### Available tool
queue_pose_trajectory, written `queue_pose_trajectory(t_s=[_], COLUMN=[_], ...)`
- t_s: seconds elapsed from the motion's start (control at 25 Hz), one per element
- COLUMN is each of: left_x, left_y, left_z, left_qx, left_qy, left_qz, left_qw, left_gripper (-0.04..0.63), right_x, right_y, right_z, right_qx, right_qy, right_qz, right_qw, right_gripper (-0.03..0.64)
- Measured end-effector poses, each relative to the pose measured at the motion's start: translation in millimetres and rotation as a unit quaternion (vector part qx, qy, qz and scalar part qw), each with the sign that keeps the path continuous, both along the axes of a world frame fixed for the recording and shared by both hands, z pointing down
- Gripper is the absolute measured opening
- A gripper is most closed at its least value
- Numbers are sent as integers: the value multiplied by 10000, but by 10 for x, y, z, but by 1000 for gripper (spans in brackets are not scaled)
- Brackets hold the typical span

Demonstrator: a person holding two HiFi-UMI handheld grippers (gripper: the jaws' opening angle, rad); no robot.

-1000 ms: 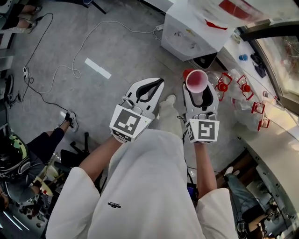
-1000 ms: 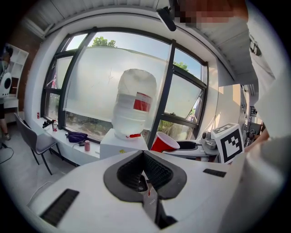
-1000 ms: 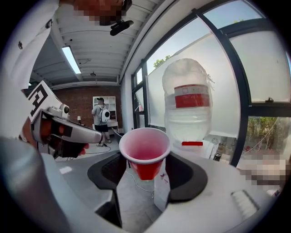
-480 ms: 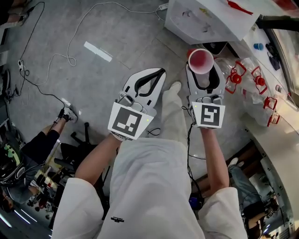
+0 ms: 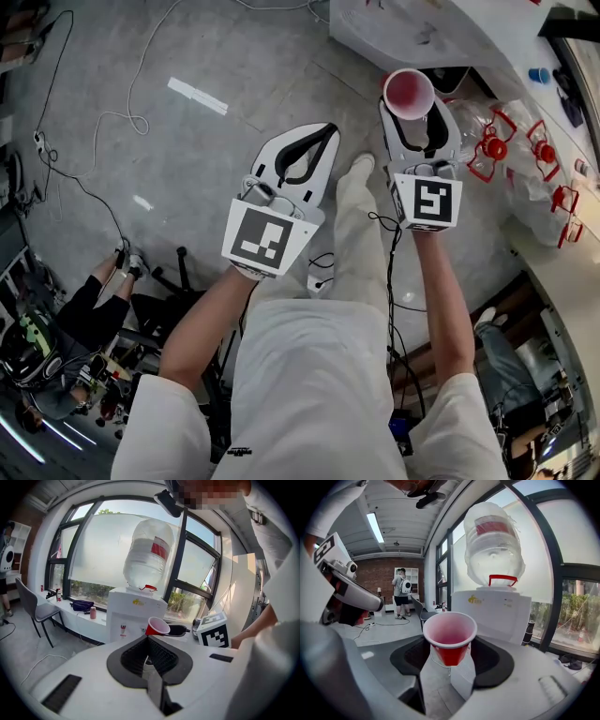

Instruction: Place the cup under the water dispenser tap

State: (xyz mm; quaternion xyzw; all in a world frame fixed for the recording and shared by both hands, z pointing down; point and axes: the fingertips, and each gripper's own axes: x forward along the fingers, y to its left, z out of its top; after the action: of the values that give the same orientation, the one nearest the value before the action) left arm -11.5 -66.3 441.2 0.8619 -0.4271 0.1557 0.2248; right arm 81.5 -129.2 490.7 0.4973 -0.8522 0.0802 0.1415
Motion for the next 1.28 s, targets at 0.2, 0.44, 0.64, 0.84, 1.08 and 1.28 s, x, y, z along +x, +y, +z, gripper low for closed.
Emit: queue_pose_trajectory(t_s=[0.2, 0.44, 0.64, 0.84, 1.08, 1.28], left_x=[76, 156, 166, 190, 225, 265], left_y=[-50, -150, -224, -328, -434, -433], left_z=[307, 599, 752, 905, 1008, 1011], left_qx=[-74, -101, -79, -42, -6, -19], left_qy=[-18, -29, -11, -27, -27, -41], left_qz=[78, 22, 13, 90, 117, 217], left_qw=[9999, 9999, 10000, 9999, 9999, 9998], left_gripper=[6, 6, 6, 6, 6, 6], right_x=[112, 220, 230, 274, 365, 405], right_y=[-144, -318, -449, -637, -854, -1032], right_z=[417, 910, 1287, 1602, 1914, 2196], right_qx=[-103, -248, -420, -579, -728, -830], right_qy=[54, 161, 258, 242, 215, 296], right_qz=[113, 173, 258, 436, 728, 760], right_qw=[9999, 9994, 9985, 9971, 9945, 9932], right_gripper=[281, 281, 281, 281, 281, 281])
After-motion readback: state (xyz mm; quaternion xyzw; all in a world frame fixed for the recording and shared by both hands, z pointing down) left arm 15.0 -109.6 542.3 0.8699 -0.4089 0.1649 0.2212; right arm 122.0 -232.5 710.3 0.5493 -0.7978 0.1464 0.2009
